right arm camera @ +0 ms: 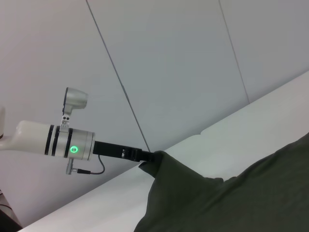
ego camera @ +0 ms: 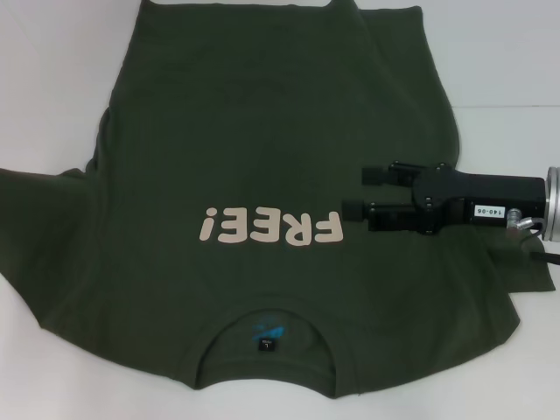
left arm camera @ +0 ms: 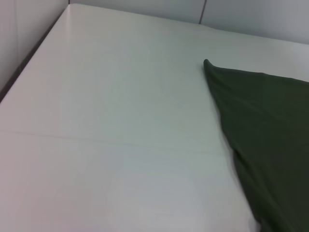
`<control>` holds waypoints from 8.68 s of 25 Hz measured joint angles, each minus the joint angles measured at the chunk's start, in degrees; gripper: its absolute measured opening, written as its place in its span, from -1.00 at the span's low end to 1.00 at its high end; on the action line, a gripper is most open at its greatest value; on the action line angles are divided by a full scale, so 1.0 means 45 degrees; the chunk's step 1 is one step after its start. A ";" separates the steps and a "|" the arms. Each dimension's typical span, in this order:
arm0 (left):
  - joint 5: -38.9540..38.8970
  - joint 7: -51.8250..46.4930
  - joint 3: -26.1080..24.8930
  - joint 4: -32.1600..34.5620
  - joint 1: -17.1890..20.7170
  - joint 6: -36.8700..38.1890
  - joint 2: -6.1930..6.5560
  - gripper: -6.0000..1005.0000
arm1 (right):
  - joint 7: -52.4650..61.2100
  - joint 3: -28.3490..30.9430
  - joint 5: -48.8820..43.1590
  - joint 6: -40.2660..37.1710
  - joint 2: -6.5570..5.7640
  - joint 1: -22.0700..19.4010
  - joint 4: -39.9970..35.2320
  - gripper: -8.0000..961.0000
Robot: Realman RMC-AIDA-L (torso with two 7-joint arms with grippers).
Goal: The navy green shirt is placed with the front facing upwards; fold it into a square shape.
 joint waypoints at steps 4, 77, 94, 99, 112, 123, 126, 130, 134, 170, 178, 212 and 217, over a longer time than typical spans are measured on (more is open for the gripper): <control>-0.0079 -0.0016 0.0028 0.0093 0.0003 0.0299 -0.0142 -0.96 | -0.0011 0.0000 0.0000 -0.0002 0.0000 -0.0016 0.0000 0.92; -0.4441 0.8946 0.4185 -0.3285 -0.0494 0.9399 -0.0943 0.75 | 0.9868 0.1690 -0.3532 0.2568 -0.2210 -0.1572 -0.0139 0.88; -0.4277 0.8995 0.4200 -0.3248 -0.0705 0.9339 -0.0901 0.75 | 0.9457 0.1825 -0.3733 0.4294 -0.1823 -0.1815 0.0695 0.87; -0.4275 0.9000 0.4200 -0.3247 -0.0737 0.9248 -0.0900 0.75 | 0.9272 0.1809 -0.3750 0.4686 -0.1687 -0.1664 0.0932 0.87; -0.4278 0.8966 0.4116 -0.3152 -0.0758 0.9172 -0.0861 0.75 | 0.9030 0.1861 -0.3627 0.4913 -0.1425 -0.1338 0.1180 0.72; -0.4278 0.9005 0.4120 -0.3144 -0.0759 0.9022 -0.0841 0.75 | 0.9034 0.2038 -0.3614 0.4951 -0.1324 -0.1343 0.1192 -0.27; -0.4278 0.9006 0.4127 -0.3122 -0.0759 0.9022 -0.0841 0.75 | 0.9089 0.2186 -0.3613 0.5003 -0.1291 -0.1344 0.1191 -0.58; -0.4278 0.9005 0.4141 -0.3114 -0.0758 0.9022 -0.0841 0.75 | 0.9160 0.2391 -0.3614 0.5164 -0.1271 -0.1381 0.1192 -0.95; -0.4278 0.9006 0.4137 -0.3114 -0.0759 0.9024 -0.0841 0.75 | 0.9190 0.2564 -0.3614 0.5249 -0.1338 -0.1412 0.1192 -0.96; -0.4400 0.8771 0.3995 -0.3114 -0.0843 0.8924 -0.0842 0.75 | 0.9520 0.1667 -0.4001 0.4377 -0.2358 0.0836 0.0740 -0.97; -0.4406 0.8599 0.4003 -0.3114 -0.0969 0.8797 -0.0843 0.75 | 0.9102 0.0560 -0.3952 0.4829 -0.1197 0.2387 0.0713 -0.96; -0.4344 0.6163 0.2026 -0.2267 0.0102 0.8259 -0.0789 0.75 | 0.1849 0.0507 0.0392 0.1748 -0.0448 -0.0177 0.1462 0.91; -0.4310 0.4967 0.1651 -0.1463 0.0974 0.7414 -0.0880 0.75 | 0.1811 0.0406 0.0279 0.1645 -0.0351 -0.0174 0.1555 0.91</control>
